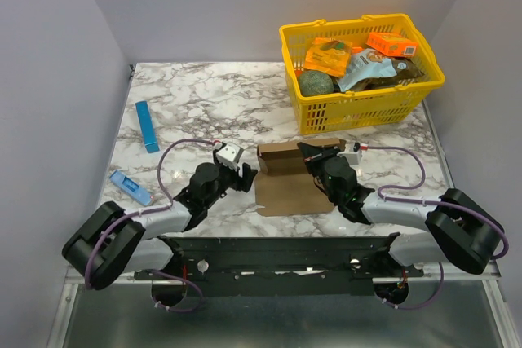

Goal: Fold the paper box

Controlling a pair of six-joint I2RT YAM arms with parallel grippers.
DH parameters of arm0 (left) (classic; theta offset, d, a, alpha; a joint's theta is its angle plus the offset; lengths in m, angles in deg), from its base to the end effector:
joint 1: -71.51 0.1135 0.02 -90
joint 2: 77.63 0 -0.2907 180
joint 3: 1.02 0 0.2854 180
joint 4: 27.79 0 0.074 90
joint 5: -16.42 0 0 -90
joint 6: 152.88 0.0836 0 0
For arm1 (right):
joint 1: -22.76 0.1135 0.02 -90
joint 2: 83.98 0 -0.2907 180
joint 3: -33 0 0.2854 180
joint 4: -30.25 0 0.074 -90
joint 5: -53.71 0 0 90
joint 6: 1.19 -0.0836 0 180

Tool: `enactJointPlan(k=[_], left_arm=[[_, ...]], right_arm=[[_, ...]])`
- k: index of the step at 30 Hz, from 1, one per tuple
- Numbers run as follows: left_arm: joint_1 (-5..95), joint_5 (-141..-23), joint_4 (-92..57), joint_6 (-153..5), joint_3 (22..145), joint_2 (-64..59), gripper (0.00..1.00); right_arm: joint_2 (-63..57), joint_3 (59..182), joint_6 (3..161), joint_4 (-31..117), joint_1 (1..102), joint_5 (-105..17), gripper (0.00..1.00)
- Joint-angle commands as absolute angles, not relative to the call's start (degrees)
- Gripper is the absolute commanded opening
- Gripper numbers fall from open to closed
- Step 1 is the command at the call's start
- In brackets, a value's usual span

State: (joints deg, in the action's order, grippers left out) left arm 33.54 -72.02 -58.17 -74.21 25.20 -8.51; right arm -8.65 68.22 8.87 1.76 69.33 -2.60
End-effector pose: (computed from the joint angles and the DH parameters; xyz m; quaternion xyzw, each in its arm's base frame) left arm 0.2216 -0.1700 0.1567 0.1714 0.7609 -0.2513 0.5731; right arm 0.2435 0.1898 0.1819 0.3884 0.6580 0.4390 0.4727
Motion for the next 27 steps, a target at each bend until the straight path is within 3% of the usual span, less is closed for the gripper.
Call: enactJointPlan(k=[1,12,27], left_arm=[[33.63,-69.71,-64.67,-72.02,27.81,-2.67,0.75],[33.63,-68.13,-75.32,-72.81,30.53,6.38,0.69],[33.54,-71.82,-85.08,-74.22,32.29,12.45,0.73]], right_arm=[[-7.86,68.16,10.77,4.42,69.96,-2.89,0.01],[-7.43,68.33,10.77,4.68,69.96,-3.06,0.01],[-6.9,68.51,10.77,4.59,69.87,-3.42,0.01]])
